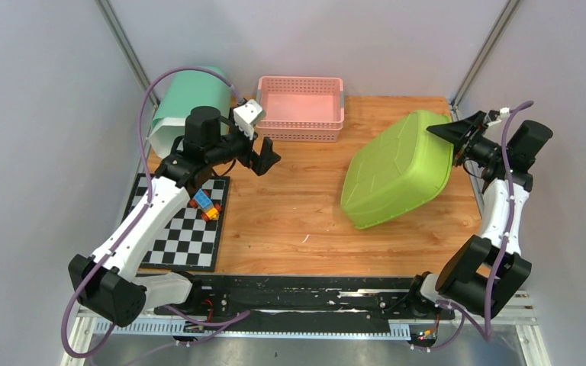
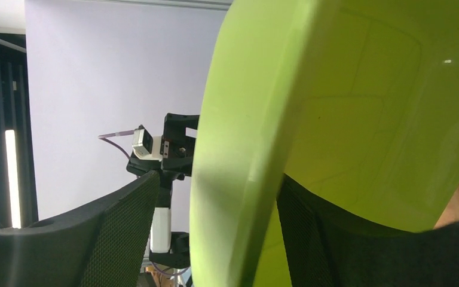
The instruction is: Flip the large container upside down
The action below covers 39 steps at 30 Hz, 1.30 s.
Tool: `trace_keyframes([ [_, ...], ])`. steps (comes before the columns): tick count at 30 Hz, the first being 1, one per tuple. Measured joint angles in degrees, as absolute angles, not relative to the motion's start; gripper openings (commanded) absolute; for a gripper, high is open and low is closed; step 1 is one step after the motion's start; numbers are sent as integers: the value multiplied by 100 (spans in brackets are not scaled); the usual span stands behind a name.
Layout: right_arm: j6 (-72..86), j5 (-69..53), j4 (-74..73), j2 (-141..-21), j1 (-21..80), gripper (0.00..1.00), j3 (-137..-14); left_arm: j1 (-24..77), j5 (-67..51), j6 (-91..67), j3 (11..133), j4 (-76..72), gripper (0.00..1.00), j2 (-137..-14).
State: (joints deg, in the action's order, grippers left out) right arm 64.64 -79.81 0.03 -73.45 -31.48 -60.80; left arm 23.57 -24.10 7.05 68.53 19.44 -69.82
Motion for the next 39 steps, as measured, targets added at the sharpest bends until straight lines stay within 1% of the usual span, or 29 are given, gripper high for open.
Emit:
trace_keyframes([
  [6,5561,-7999,-937,-7454,-3153,77,-6600,2405,-2373,733,6879,1970,100,-6982],
  [25,3319,-7607,-2751,-7968,-3159,75,-6604,2502,-2265,819,6879,1984,100,-7026],
  [33,3028,-7494,-2923,-8016,-3159,67,-6604,2532,-2237,836,6879,1984,100,-7070],
  [39,2910,-7496,-3020,-8112,-3159,64,-6573,2532,-2220,843,6879,1984,100,-7078],
])
